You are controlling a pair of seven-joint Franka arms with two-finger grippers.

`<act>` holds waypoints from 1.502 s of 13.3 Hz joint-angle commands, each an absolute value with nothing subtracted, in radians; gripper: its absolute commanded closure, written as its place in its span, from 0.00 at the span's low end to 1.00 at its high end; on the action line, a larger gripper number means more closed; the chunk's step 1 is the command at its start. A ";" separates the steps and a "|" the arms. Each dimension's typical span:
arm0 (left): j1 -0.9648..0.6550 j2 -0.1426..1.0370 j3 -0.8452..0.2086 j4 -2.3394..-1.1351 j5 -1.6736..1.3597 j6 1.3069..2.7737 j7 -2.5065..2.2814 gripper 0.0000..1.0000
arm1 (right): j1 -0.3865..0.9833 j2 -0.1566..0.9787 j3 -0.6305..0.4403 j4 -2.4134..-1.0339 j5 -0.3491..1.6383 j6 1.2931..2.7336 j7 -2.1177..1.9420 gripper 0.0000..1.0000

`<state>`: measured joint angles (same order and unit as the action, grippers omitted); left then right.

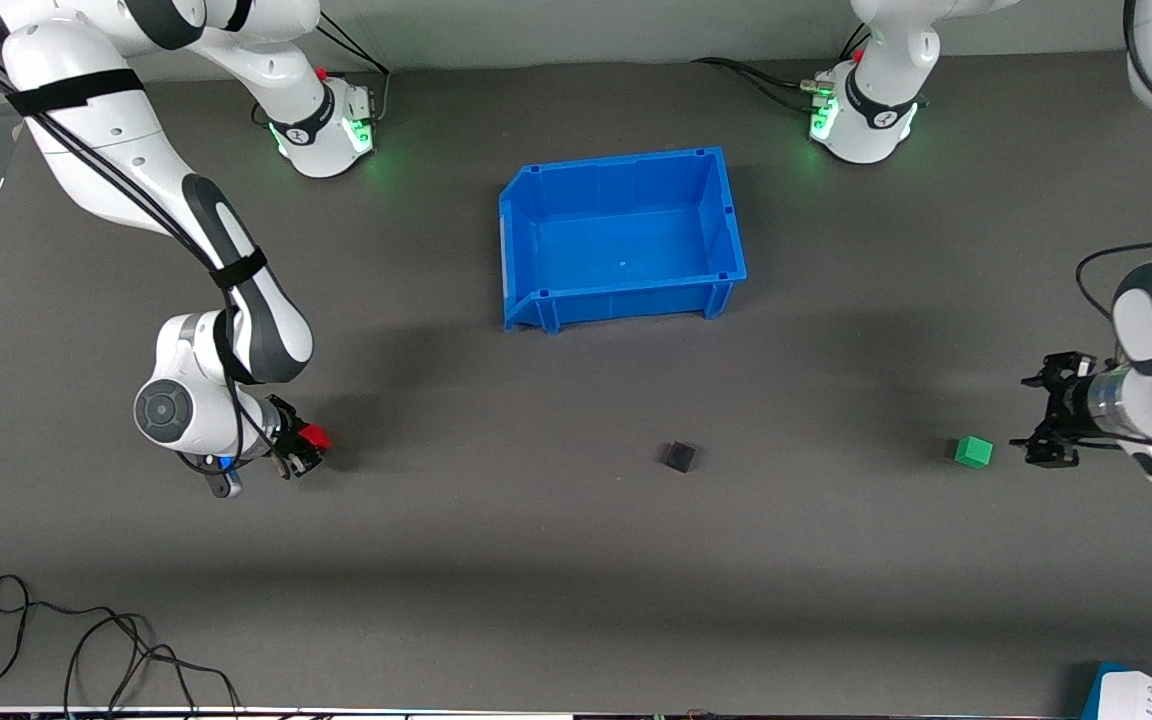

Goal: Attach green and red cubes to black cube
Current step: 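Lift the red cube while the left gripper grasps the green cube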

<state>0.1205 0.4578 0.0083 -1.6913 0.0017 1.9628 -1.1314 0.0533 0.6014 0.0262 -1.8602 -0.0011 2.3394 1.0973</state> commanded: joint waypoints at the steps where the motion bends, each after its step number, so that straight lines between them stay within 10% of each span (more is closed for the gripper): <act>1: 0.120 0.504 0.006 -1.687 0.018 2.023 -1.104 0.06 | 0.055 0.607 0.026 -1.842 -0.023 2.333 1.104 0.78; 9: 0.126 0.652 0.008 -1.686 0.054 2.224 -1.100 0.05 | 0.158 0.613 0.055 -1.619 0.083 2.142 1.357 0.79; 20: 0.127 0.706 0.008 -1.684 0.067 2.307 -1.101 0.23 | 0.451 0.988 0.060 -1.077 0.247 2.152 1.937 0.79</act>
<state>0.1240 0.7001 0.0083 -1.6918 0.0524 2.2978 -1.1090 0.3960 0.8849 0.0730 -1.2389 0.2273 2.1666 1.8291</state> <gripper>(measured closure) 0.159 0.604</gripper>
